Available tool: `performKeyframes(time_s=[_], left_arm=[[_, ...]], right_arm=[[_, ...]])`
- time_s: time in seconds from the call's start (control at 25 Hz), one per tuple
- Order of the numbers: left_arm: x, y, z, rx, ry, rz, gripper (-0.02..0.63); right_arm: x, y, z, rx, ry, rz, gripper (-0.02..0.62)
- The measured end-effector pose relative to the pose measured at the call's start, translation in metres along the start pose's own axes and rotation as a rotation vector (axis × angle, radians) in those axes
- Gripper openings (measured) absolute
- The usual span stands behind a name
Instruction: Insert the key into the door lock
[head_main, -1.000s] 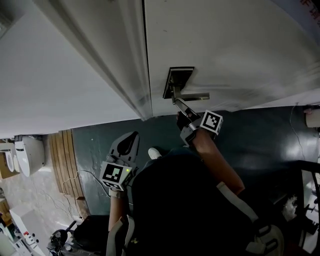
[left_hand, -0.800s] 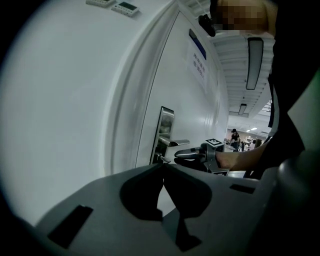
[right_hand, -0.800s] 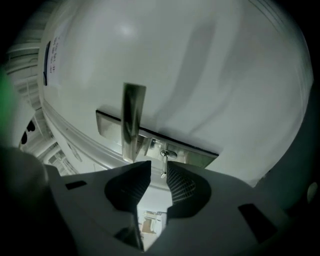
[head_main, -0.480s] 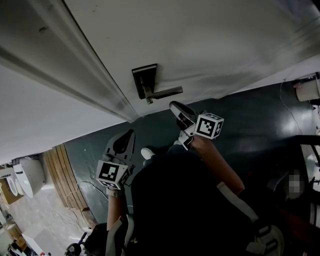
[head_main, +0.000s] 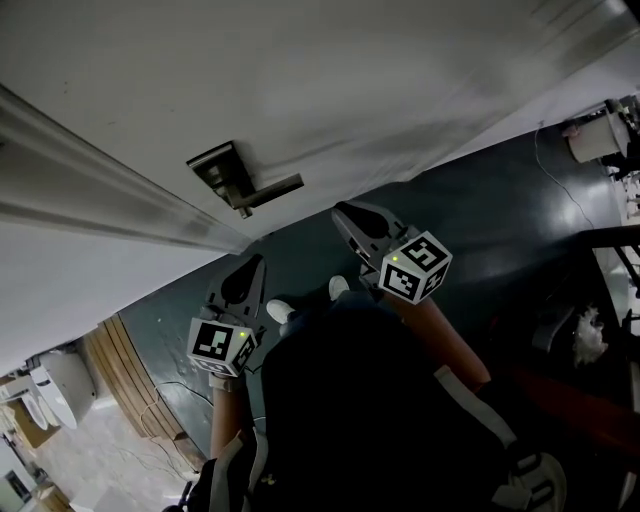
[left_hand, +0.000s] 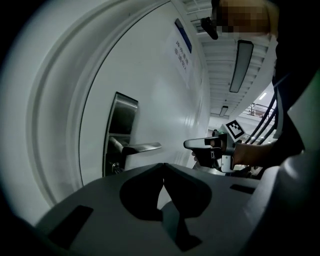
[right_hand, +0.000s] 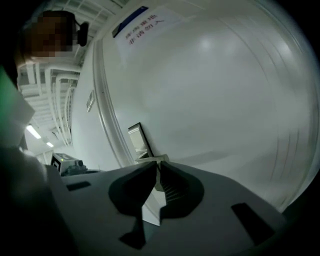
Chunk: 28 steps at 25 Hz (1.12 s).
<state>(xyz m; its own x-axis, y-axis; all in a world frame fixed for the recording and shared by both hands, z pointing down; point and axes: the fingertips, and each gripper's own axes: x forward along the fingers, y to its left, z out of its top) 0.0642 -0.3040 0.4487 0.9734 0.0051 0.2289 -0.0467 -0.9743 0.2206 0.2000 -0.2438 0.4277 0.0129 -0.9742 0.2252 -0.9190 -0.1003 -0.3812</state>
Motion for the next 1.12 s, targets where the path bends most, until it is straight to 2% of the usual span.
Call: performKeyframes(time_s=[0.12,0.28,0.6,0.84,1.12], left_arm=[[0.015,-0.013,0.005,0.009,-0.003,-0.028,0.009],[0.032,-0.028,0.013,0.031,-0.012,-0.057,0.009],[0.055,-0.055,0.027,0.068,-0.029,-0.094,0.009],[0.065,-0.066,0.037,0.120,-0.044,-0.086,0.009],[0.067,-0.071,0.043,0.143,-0.048,-0.094,0.009]], right_arm=[[-0.020,-0.001,0.013,-0.087,-0.017,-0.025,0.036],[-0.046,-0.006,0.026,-0.152,-0.041,-0.057,0.035],[-0.084,-0.006,0.033,-0.308,-0.041,-0.104,0.035],[-0.091,-0.008,0.027,-0.333,-0.035,-0.106,0.037],[-0.090,-0.010,0.020,-0.361,-0.024,-0.112,0.037]])
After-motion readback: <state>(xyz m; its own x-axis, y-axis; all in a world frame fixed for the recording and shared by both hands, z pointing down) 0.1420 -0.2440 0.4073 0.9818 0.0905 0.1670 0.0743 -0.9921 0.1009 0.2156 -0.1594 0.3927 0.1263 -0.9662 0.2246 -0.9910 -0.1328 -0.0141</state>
